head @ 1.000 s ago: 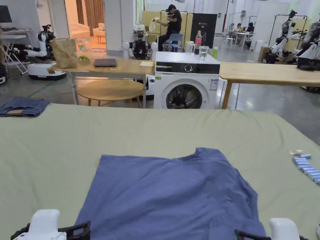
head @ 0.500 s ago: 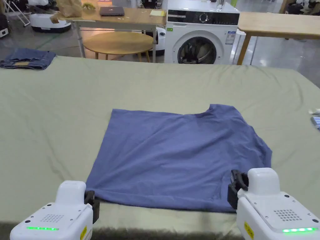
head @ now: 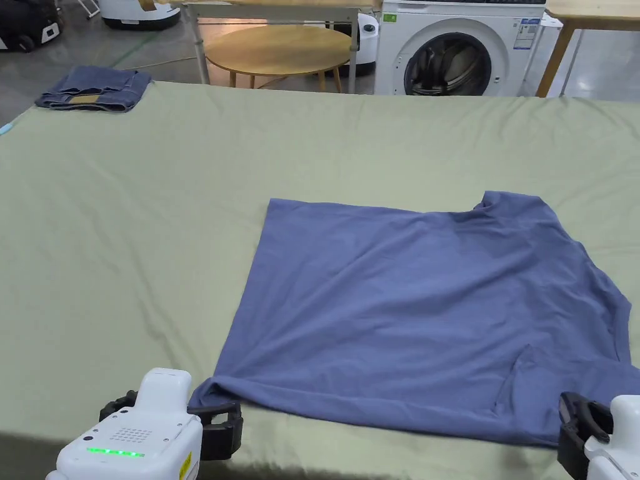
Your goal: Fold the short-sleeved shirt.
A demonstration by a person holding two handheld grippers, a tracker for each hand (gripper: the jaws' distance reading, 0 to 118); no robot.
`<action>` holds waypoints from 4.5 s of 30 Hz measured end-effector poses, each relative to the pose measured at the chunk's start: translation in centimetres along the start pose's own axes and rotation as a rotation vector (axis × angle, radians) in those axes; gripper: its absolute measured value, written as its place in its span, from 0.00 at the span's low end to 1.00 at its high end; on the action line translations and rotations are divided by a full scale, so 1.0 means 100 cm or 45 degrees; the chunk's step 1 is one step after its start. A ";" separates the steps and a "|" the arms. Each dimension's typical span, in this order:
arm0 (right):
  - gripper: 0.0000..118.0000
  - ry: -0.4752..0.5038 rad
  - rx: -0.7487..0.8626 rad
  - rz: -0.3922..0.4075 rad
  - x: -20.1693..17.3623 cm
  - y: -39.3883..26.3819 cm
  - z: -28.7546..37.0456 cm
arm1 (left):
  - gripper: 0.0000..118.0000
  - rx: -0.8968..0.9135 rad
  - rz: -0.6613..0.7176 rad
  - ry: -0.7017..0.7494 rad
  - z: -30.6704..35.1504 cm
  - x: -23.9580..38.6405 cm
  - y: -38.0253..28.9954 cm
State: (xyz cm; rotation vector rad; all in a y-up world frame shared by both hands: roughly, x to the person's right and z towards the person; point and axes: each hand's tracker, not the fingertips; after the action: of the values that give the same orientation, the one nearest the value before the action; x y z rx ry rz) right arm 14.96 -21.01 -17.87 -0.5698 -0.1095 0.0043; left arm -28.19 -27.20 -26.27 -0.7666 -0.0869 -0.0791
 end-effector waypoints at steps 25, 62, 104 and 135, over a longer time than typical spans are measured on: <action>0.33 -0.160 -0.188 -0.099 0.110 -0.043 -0.035 | 0.04 -0.008 -0.114 0.023 0.027 0.027 0.039; 0.94 0.015 0.119 -0.129 0.058 0.084 -0.076 | 0.91 0.178 -0.019 -0.088 0.005 0.063 0.141; 0.75 -0.196 -0.217 -0.139 0.127 0.020 -0.134 | 0.04 -0.104 -0.030 -0.022 -0.085 0.040 0.122; 0.77 -0.023 -0.221 -0.210 0.119 -0.002 -0.040 | 0.90 -0.035 0.076 -0.005 0.019 0.000 0.063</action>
State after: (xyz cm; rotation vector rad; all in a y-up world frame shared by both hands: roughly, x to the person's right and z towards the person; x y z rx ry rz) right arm 27.18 -22.91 -19.92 -0.7330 -0.1754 -0.1613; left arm -27.60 -21.38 -29.23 -0.7961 -0.0668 -0.0220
